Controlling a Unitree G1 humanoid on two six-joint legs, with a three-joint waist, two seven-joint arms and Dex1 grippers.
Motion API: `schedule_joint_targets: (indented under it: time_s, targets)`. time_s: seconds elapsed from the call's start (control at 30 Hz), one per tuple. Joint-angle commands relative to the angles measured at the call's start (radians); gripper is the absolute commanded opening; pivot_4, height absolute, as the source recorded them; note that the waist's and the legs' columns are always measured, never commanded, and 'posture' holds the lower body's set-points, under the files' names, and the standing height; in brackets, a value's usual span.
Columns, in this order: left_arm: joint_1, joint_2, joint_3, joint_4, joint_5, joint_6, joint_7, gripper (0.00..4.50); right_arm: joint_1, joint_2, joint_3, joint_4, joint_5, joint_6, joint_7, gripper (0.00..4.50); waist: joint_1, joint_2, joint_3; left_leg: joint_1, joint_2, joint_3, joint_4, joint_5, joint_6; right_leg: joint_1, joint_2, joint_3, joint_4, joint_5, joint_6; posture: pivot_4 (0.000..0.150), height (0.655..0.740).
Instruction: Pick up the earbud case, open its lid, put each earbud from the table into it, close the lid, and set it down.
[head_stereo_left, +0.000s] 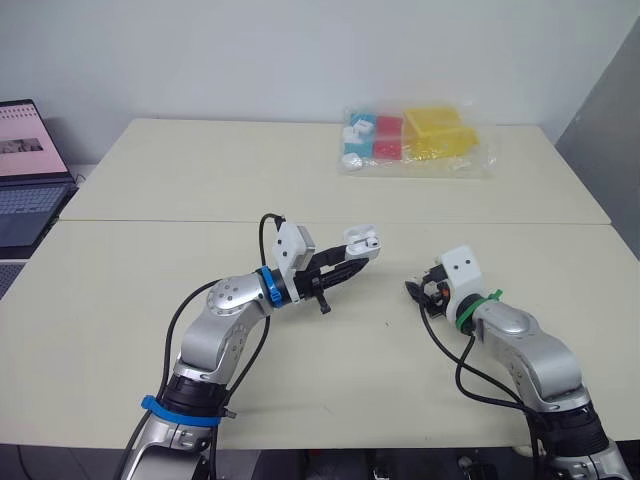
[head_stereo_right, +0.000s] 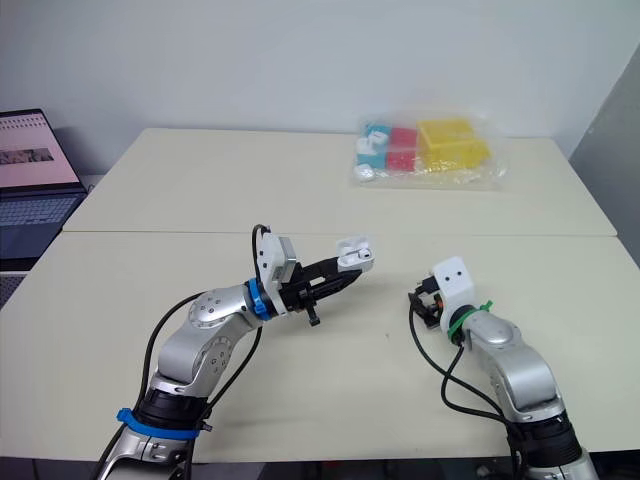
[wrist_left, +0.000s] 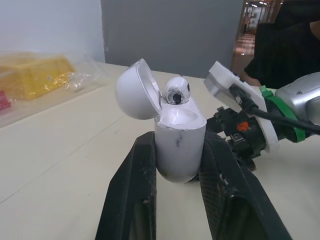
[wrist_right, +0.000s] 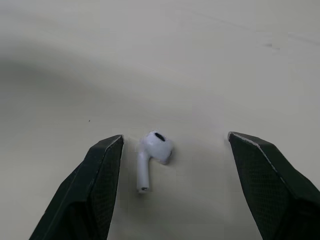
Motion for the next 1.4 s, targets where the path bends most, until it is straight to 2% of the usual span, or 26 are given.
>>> schedule_joint_targets:
  time_s: [0.03, 0.23, 0.27, 0.33, 0.57, 0.67, 0.8, 0.9, 0.97, 1.1, 1.23, 1.4]
  targets:
    - [-0.002, 0.005, -0.001, -0.049, -0.003, -0.001, 0.001, 0.79, -0.023, -0.001, 0.01, -0.019, -0.011, 0.008, 0.021, 3.47, 0.0, 0.0, 0.0, 0.0, 0.0, 0.0, 0.0, 0.0, 0.0, 0.0, 0.0, 0.0, 0.0, 0.0, 0.0, 0.15, 0.7364]
    - [-0.001, 0.001, -0.003, -0.052, -0.001, 0.0, 0.002, 0.79, -0.03, 0.029, -0.018, 0.016, -0.017, 0.052, 0.01, 3.47, 0.0, 0.0, 0.0, 0.0, 0.0, 0.0, 0.0, 0.0, 0.0, 0.0, 0.0, 0.0, 0.0, 0.0, 0.0, 0.15, 0.7364]
    - [0.0, 0.0, -0.004, -0.053, 0.0, 0.001, 0.003, 0.79, -0.03, 0.029, -0.016, 0.017, -0.02, 0.053, 0.015, 3.3, 0.0, 0.0, 0.0, 0.0, 0.0, 0.0, 0.0, 0.0, 0.0, 0.0, 0.0, 0.0, 0.0, 0.0, 0.0, 0.15, 0.7364]
    - [0.003, -0.002, -0.006, -0.054, 0.0, 0.0, 0.003, 0.79, -0.031, 0.03, -0.011, 0.021, -0.028, 0.056, 0.018, 2.86, 0.0, 0.0, 0.0, 0.001, 0.0, 0.0, 0.0, 0.0, 0.0, 0.0, 0.0, 0.0, 0.001, 0.0, 0.0, 0.15, 0.7364]
    - [0.008, -0.003, -0.008, -0.056, 0.0, -0.002, 0.004, 0.79, -0.023, 0.004, -0.008, 0.014, -0.026, 0.081, 0.051, 0.4, 0.001, 0.0, 0.0, 0.001, 0.0, 0.0, 0.001, 0.0, 0.0, 0.001, 0.0, 0.0, 0.001, 0.0, 0.0, 0.15, 0.7364]
    - [0.009, -0.003, -0.008, -0.057, 0.001, -0.001, 0.007, 0.79, -0.016, -0.024, -0.014, -0.005, -0.014, 0.089, 0.087, 0.41, 0.004, 0.0, 0.0, 0.0, 0.0, 0.0, 0.001, 0.0, 0.0, 0.001, -0.001, 0.0, 0.0, 0.0, 0.0, 0.15, 0.7364]
    - [0.021, 0.006, -0.005, -0.07, -0.001, 0.001, 0.004, 0.79, -0.014, -0.294, 0.008, -0.095, 0.053, 0.002, 0.415, 0.41, 0.005, 0.0, 0.0, -0.001, -0.001, 0.0, 0.0, 0.0, 0.0, 0.0, -0.002, -0.001, -0.002, 0.0, 0.0, 0.15, 0.7364]
    - [0.032, 0.009, -0.001, -0.084, -0.003, 0.006, 0.014, 0.79, -0.029, -0.509, 0.022, -0.093, 0.073, -0.094, 0.658, 0.41, 0.003, 0.0, 0.0, -0.001, -0.001, 0.0, -0.001, 0.0, 0.0, 0.001, -0.002, 0.0, -0.005, 0.0, 0.001, 0.15, 0.7364]
    - [0.043, 0.014, -0.004, -0.102, -0.004, 0.009, 0.015, 0.79, -0.028, -0.606, 0.046, -0.083, 0.06, -0.14, 0.757, 0.41, 0.0, 0.0, 0.0, -0.001, -0.001, -0.001, -0.001, 0.0, 0.0, 0.001, -0.001, 0.0, -0.005, 0.0, 0.001, 0.15, 0.7364]
    - [0.076, 0.02, -0.021, -0.154, -0.004, 0.023, 0.019, 0.79, -0.032, -0.818, 0.103, 0.009, -0.063, -0.381, 0.977, 0.41, 0.001, 0.0, 0.0, 0.0, 0.0, 0.0, -0.002, 0.0, 0.0, 0.0, 0.001, -0.001, -0.004, 0.0, 0.0, 0.15, 0.7364]
    - [0.094, 0.023, -0.028, -0.196, 0.01, 0.014, 0.037, 0.79, -0.055, -0.863, 0.164, 0.103, -0.154, -0.552, 1.087, 0.41, 0.0, 0.0, 0.0, 0.001, 0.0, 0.001, -0.001, 0.0, 0.0, 0.001, 0.0, 0.0, -0.003, 0.0, 0.0, 0.15, 0.7364]
    - [0.109, 0.027, -0.028, -0.229, 0.003, 0.034, 0.048, 0.79, -0.058, -0.851, 0.183, 0.144, -0.198, -0.623, 1.15, 0.41, 0.0, 0.0, 0.0, 0.001, 0.0, 0.001, 0.0, 0.0, 0.0, 0.001, 0.0, 0.0, -0.003, 0.0, 0.0, 0.15, 0.7364]
